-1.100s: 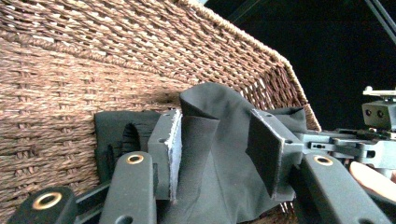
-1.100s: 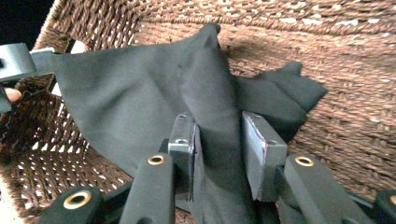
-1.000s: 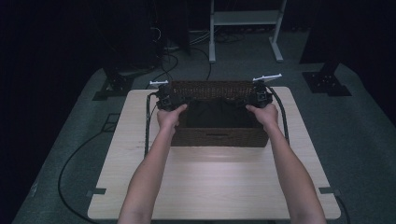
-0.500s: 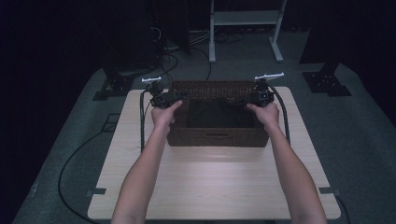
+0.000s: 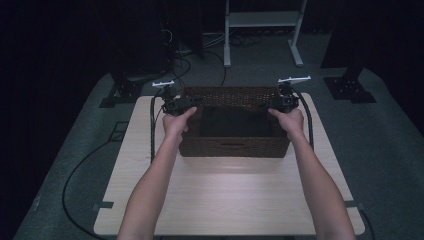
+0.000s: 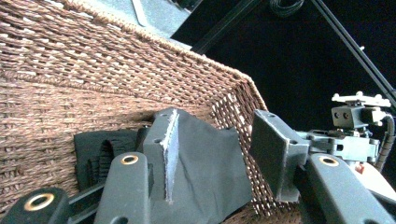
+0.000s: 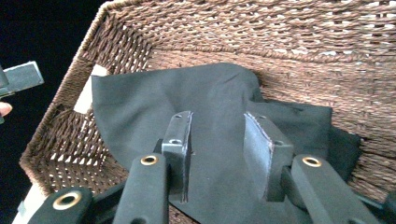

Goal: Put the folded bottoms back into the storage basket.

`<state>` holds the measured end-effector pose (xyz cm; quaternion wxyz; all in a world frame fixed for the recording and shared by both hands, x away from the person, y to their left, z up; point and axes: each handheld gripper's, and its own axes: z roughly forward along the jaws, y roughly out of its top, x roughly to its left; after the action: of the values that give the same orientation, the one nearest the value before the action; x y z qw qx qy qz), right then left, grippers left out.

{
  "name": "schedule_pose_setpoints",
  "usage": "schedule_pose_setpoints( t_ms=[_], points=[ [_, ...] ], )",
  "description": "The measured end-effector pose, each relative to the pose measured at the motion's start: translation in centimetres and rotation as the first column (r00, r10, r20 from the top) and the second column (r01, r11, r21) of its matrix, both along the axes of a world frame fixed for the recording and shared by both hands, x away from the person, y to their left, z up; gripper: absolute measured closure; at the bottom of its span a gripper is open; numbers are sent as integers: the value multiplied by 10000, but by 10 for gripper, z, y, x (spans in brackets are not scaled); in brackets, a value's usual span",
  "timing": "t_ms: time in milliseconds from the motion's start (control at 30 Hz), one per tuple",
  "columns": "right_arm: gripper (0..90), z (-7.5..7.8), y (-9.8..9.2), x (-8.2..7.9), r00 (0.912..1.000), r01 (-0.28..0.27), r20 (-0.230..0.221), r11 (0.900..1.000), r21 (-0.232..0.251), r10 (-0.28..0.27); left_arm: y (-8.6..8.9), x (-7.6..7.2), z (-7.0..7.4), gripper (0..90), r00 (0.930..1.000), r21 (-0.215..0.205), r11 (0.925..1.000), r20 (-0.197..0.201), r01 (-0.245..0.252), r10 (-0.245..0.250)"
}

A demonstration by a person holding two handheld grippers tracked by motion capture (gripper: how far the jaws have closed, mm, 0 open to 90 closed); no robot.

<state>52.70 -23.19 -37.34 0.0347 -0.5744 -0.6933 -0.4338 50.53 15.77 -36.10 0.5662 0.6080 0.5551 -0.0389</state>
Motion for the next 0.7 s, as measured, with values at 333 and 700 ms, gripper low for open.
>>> schedule_pose_setpoints(
  t_ms=[333, 700],
  points=[
    [578, 2, 7, -7, 9990, -450, 81, 9987, 245, 448, 3, -8, 2, 506, 9999, -83, 9999, 124, 104, -102],
    [543, 10, 8, -20, 9961, -829, 351, 9957, 404, 815, 7, -24, 8, 493, 9993, -194, 9996, 305, 212, -206]
  ],
)
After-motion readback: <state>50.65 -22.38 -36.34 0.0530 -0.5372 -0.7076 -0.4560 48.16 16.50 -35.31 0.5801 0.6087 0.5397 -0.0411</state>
